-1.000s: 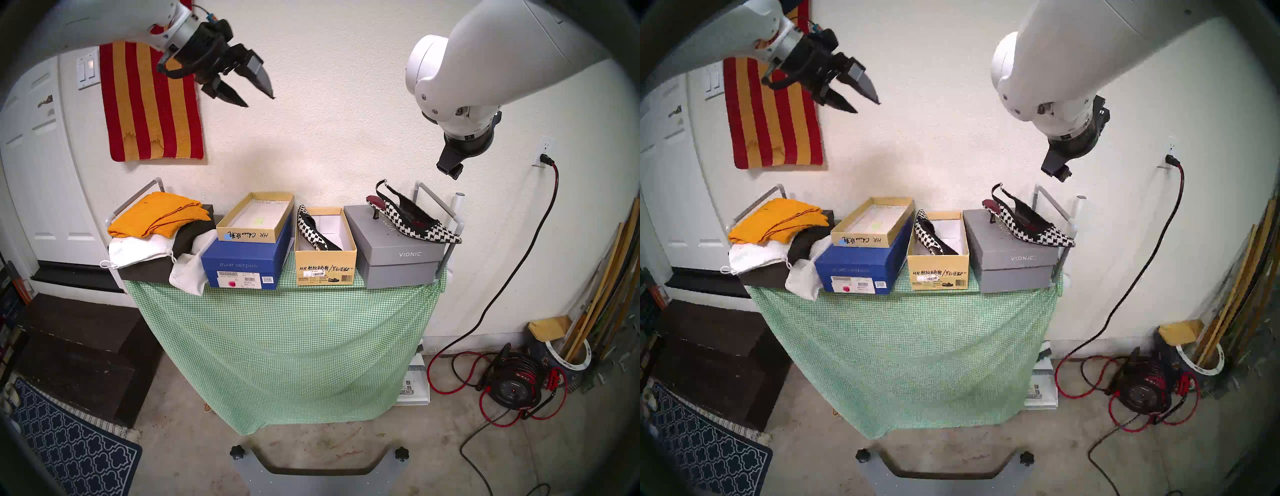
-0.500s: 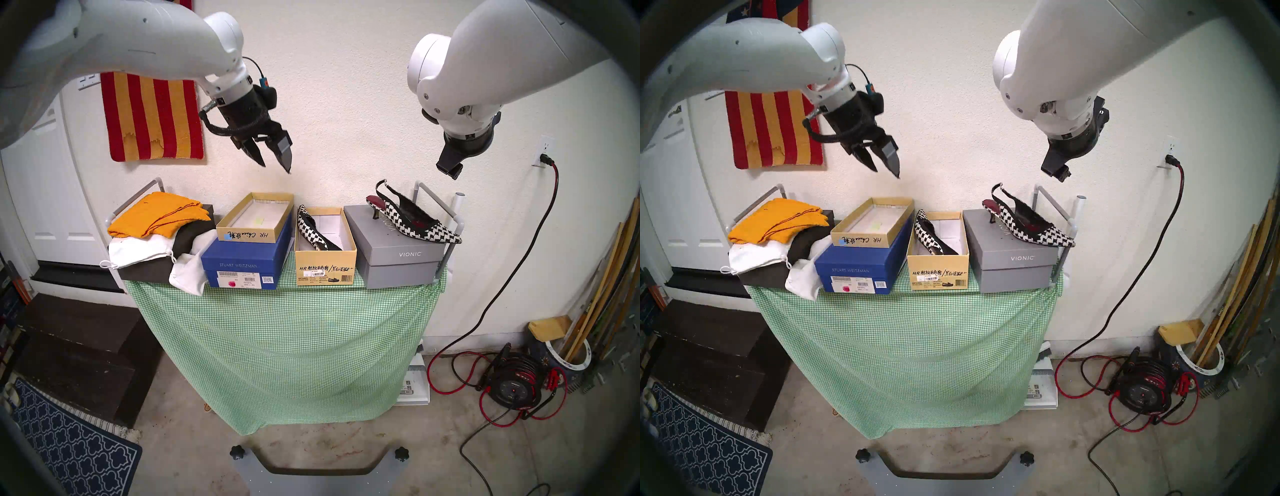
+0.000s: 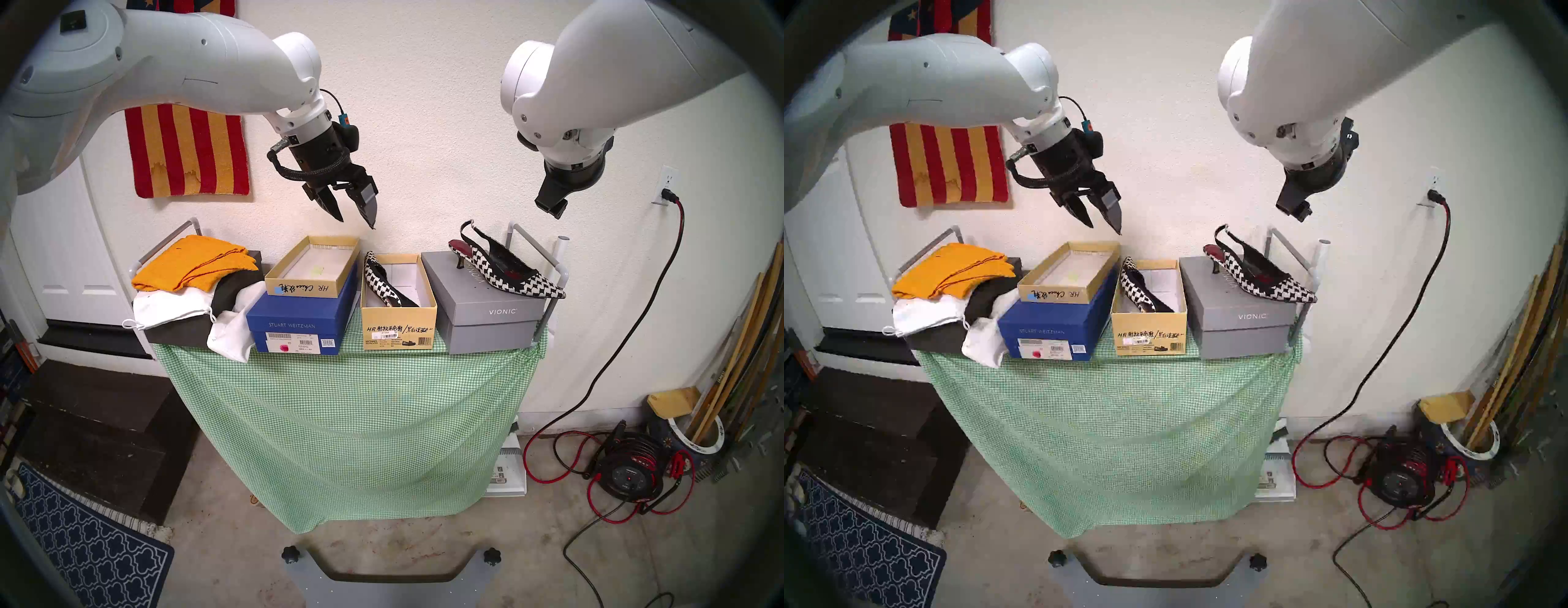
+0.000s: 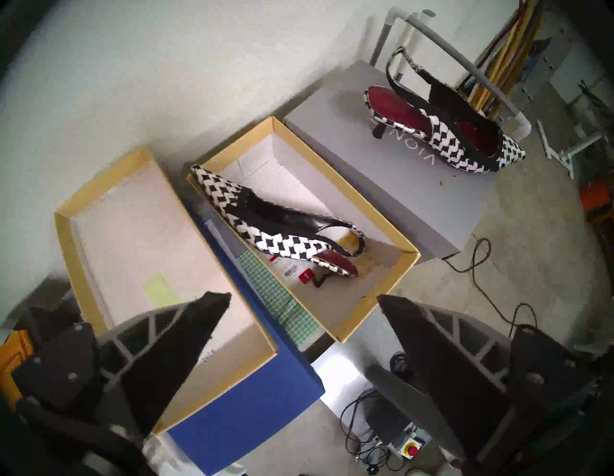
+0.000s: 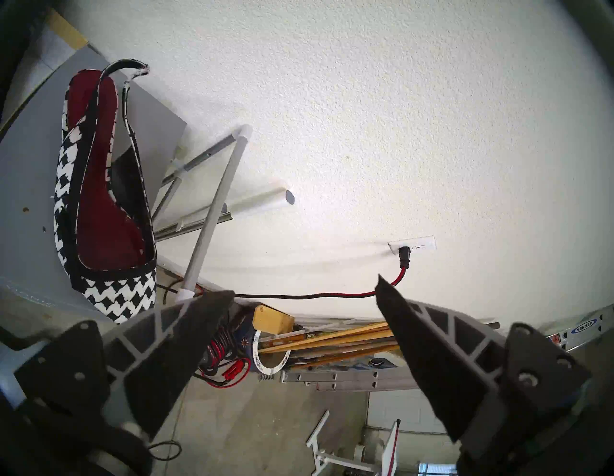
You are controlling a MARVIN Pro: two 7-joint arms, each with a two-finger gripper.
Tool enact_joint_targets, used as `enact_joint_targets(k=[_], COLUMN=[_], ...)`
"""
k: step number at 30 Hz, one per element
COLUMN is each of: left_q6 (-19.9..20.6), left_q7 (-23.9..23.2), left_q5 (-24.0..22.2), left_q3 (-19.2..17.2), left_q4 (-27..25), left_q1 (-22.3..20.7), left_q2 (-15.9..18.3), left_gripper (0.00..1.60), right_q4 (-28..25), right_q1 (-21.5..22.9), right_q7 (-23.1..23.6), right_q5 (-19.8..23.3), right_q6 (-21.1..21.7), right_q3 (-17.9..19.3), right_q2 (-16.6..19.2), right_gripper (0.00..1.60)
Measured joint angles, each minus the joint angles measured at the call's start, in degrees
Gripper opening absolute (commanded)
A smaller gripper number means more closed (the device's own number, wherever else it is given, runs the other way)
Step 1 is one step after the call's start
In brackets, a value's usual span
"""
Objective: Take shoe out of the box
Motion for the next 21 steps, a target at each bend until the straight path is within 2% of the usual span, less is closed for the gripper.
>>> enact_joint_targets(k=[11,21], left_q6=[0.41,0.41], left_q7=[0.53,0.55], left_q5=[-1.98,-5.11], left_q3=[-3.50,-2.96], left_q4=[3.84,4.98], left_q1=[4.96,9.17], left_q2=[-1.87,-4.53], left_gripper=[1.60,1.60], right_q4=[0.00,0.00], right_q1=[0.02,0.03], right_q7=[-0.09,-0.10], right_q5=[-0.20,-0.26], right_q6=[-0.04,-0.06], right_q3=[0.00,0.00], right_q2=[0.13,0.23], right_gripper=[1.60,1.60])
